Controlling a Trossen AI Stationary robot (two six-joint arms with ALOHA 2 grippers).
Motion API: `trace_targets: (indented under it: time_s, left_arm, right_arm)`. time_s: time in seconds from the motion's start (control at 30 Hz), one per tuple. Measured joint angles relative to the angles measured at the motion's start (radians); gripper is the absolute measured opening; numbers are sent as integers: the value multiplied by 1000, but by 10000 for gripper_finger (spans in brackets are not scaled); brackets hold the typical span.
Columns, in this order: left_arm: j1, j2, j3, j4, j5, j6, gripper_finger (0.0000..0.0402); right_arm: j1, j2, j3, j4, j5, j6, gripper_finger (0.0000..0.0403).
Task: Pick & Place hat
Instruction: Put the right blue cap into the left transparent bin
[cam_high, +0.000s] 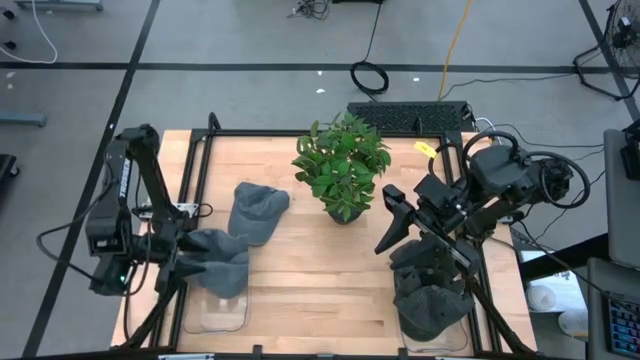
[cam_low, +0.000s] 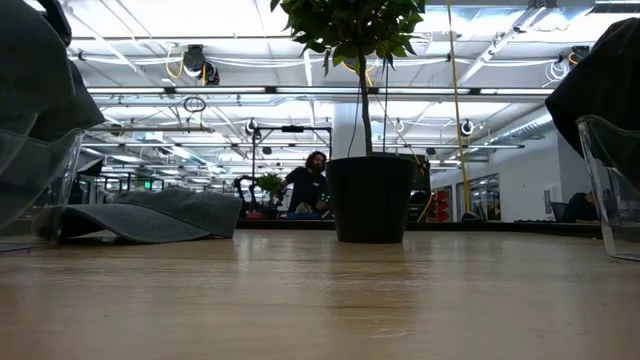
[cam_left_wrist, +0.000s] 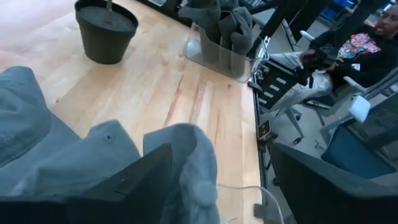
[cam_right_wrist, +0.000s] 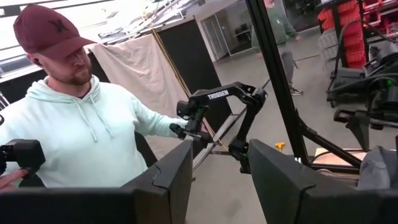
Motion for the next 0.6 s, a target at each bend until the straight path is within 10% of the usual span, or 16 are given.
trace_targets:
  time_s: [0.33,0.6]
  left_arm:
    - [161,104,177,214,157,491,236]
    - [241,191,181,178,434,420,172]
  right_arm:
    - [2,0,0,-20,-52,-2,144]
    - [2,0,0,-30,-53,-25,144]
